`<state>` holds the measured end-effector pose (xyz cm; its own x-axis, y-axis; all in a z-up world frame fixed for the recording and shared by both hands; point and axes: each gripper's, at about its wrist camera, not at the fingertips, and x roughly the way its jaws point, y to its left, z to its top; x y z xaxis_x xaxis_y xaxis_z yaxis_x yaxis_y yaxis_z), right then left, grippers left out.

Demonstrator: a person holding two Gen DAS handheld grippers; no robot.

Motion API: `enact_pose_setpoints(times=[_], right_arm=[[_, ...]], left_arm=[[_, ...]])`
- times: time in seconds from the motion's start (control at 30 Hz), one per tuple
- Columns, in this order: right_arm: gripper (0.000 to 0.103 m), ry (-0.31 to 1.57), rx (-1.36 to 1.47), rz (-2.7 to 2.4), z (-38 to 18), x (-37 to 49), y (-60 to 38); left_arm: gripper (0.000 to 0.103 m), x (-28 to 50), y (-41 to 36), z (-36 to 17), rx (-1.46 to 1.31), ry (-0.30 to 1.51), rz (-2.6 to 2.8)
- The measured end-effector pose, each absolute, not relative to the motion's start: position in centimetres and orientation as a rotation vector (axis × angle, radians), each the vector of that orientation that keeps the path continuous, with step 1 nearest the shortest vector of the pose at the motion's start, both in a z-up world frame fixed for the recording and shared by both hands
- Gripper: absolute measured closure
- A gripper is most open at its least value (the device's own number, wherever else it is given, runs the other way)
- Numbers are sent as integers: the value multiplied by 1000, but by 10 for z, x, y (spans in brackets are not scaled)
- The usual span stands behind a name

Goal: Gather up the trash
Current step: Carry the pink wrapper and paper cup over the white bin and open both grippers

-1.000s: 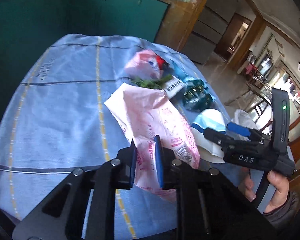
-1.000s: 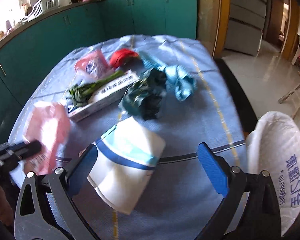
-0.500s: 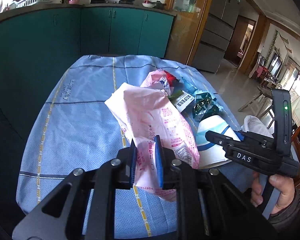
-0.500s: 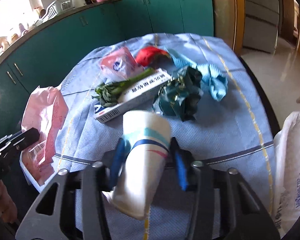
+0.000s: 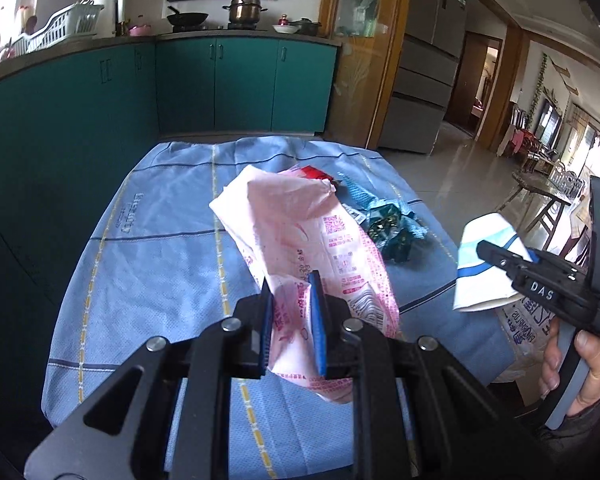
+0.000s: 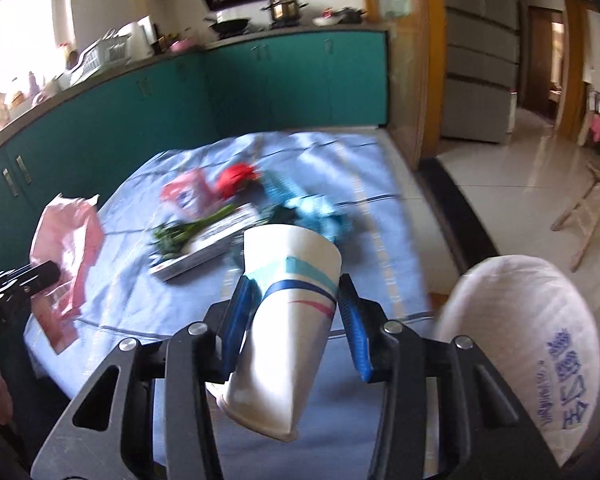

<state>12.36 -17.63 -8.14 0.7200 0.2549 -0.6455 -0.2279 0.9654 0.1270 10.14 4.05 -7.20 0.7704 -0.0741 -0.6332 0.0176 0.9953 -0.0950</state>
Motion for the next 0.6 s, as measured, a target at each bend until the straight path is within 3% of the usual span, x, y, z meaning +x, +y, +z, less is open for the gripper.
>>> enact_pose_setpoints(times=[0.3, 0.6], right_arm=[[59, 636, 87, -17, -73, 101, -290], [59, 696, 101, -277, -105, 77, -382]], left_arm=[[85, 122, -38, -67, -3, 694, -211], [85, 146, -149, -89, 83, 759, -446]])
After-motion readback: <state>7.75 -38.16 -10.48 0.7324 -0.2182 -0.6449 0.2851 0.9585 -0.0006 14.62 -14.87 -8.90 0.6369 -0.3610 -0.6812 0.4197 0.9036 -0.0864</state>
